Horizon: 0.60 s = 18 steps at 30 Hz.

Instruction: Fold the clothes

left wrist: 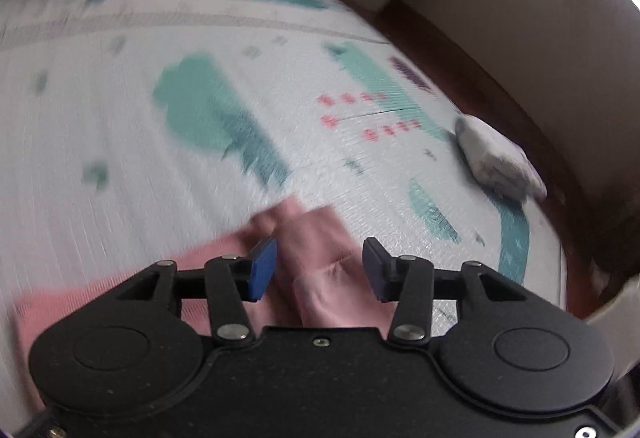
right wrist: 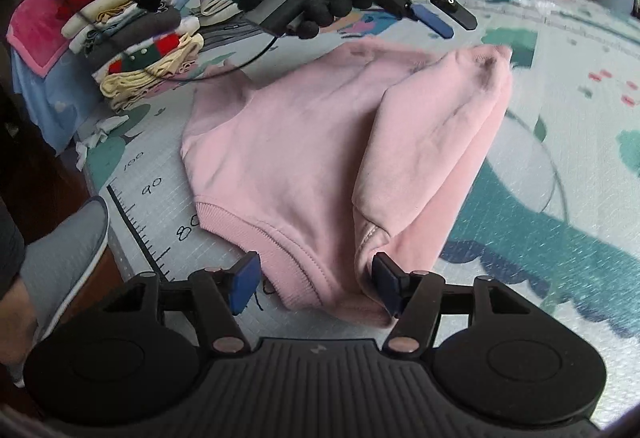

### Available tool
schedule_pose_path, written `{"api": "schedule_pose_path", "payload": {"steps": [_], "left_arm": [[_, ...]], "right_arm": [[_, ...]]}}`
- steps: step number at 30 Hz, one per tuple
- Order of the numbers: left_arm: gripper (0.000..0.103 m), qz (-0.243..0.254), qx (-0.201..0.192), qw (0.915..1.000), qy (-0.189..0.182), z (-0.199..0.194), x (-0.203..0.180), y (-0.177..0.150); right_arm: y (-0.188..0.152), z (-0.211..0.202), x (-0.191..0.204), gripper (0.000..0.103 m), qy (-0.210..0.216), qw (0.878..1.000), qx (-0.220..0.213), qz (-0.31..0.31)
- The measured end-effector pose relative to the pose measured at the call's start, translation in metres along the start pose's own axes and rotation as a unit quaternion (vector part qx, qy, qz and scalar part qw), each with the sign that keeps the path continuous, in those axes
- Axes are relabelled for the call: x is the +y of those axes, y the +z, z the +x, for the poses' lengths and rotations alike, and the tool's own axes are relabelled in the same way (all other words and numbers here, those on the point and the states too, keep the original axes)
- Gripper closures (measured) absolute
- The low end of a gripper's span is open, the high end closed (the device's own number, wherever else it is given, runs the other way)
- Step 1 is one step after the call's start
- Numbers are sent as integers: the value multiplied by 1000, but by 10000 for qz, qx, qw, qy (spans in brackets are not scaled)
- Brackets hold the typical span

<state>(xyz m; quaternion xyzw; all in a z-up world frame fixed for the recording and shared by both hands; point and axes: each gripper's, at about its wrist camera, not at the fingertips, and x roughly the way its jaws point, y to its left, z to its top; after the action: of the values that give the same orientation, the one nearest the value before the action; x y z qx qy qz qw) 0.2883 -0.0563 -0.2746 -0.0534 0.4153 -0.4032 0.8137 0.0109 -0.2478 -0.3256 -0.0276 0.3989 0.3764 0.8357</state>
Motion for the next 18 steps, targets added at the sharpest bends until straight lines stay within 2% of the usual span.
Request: {"api": "schedule_pose_path", "payload": {"steps": [2, 3, 5, 11, 14, 17, 18], "left_arm": [[59, 584, 168, 9981, -78, 6, -18, 4], [59, 878, 280, 9957, -85, 11, -26, 4], [60, 1332, 486, 9899, -63, 22, -39, -1], [60, 1881, 790, 9789, 132, 44, -46, -11], [60, 1932, 808, 9776, 207, 50, -45, -11], [61, 2030, 876, 9747, 338, 55, -45, -14], [63, 2094, 922, 9727, 398, 58, -45, -16]], "right_arm": [[-1, -8, 0, 45, -93, 9999, -84, -43], [-1, -12, -1, 55, -83, 9999, -128, -27], [0, -19, -2, 69, -110, 9997, -220, -40], [16, -19, -3, 72, -304, 9982, -504, -100], [28, -10, -2, 72, -379, 9971, -637, -178], [32, 10, -4, 72, -424, 9980, -364, -284], [27, 21, -9, 75, -498, 9985, -93, -183]]}}
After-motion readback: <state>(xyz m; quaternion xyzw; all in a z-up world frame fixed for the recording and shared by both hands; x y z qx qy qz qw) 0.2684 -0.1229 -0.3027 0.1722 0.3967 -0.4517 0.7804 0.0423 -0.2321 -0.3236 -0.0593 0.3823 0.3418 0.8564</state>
